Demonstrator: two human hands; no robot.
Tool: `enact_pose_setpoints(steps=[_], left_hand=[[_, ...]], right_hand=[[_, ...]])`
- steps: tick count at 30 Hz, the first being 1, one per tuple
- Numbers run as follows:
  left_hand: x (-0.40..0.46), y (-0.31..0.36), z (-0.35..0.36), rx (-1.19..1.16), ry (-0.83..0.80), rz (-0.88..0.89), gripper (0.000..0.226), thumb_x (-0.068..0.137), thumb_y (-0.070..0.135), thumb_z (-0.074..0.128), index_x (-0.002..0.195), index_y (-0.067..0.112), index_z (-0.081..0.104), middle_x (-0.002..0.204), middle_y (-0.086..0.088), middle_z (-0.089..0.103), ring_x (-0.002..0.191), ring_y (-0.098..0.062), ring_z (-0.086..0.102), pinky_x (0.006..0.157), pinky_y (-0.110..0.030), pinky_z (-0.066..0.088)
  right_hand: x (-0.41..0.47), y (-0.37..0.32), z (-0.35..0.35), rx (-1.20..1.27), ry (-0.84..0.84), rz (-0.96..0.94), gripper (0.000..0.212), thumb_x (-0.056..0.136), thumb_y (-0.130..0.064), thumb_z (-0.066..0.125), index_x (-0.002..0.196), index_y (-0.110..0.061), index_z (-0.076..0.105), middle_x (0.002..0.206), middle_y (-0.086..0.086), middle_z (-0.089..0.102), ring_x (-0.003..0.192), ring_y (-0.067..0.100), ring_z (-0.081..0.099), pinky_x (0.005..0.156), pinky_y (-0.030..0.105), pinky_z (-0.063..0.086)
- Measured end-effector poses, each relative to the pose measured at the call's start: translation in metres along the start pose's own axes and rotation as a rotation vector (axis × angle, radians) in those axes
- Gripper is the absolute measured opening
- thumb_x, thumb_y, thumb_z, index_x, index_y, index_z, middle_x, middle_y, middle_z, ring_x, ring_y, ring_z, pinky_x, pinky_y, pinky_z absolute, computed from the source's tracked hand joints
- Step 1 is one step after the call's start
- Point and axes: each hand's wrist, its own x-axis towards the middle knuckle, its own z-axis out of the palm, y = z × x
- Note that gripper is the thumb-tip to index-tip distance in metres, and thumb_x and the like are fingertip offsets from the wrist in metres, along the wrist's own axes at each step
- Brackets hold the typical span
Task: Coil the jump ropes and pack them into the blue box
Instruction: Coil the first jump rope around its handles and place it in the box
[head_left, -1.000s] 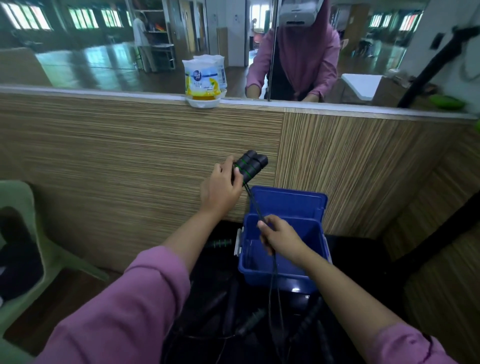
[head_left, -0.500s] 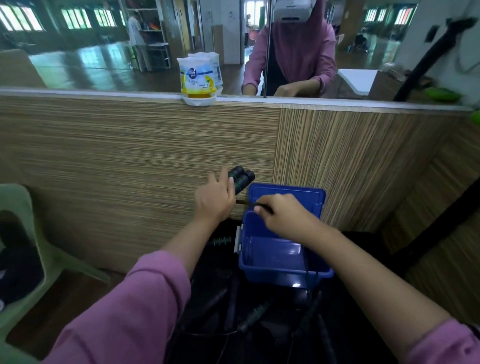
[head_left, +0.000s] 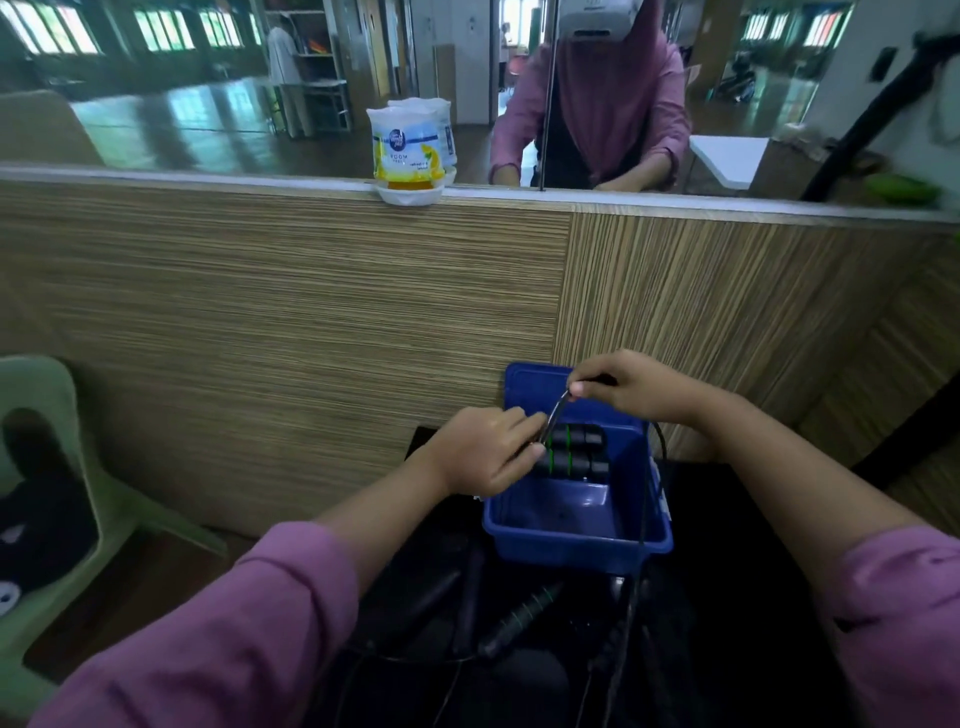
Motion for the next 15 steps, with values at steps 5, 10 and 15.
enact_pose_setpoints(steps=[5, 10, 15], left_hand=[[0.008, 0.010, -0.009, -0.117, 0.058, -0.052, 0.063, 0.099, 0.052, 0.028, 0.123, 0.002, 0.058, 0.084, -0.004, 0.064, 0.069, -0.020, 0.062, 0.054, -0.033, 0.047], [0.021, 0.013, -0.017, -0.176, 0.181, -0.255, 0.055, 0.095, 0.046, 0.038, 0.124, 0.004, 0.060, 0.094, -0.005, 0.069, 0.078, -0.021, 0.067, 0.058, -0.033, 0.053], [0.029, 0.009, -0.021, -0.180, 0.215, -0.426, 0.057, 0.092, 0.050, 0.034, 0.130, 0.014, 0.057, 0.104, -0.003, 0.071, 0.086, -0.020, 0.069, 0.062, -0.037, 0.055]], right_hand=[[-0.006, 0.026, 0.007, 0.392, 0.053, 0.093, 0.029, 0.080, -0.034, 0.067, 0.090, -0.008, 0.071, 0.075, 0.013, 0.061, 0.070, 0.020, 0.054, 0.070, 0.032, 0.046], [-0.005, 0.041, 0.036, 0.868, 0.114, 0.174, 0.021, 0.090, 0.008, 0.050, 0.092, -0.003, 0.068, 0.084, 0.017, 0.067, 0.071, 0.022, 0.061, 0.065, 0.027, 0.053], [-0.004, 0.018, 0.065, 1.143, 0.212, 0.269, 0.022, 0.100, -0.011, 0.041, 0.087, -0.005, 0.056, 0.066, 0.009, 0.052, 0.061, 0.020, 0.054, 0.064, 0.030, 0.054]])
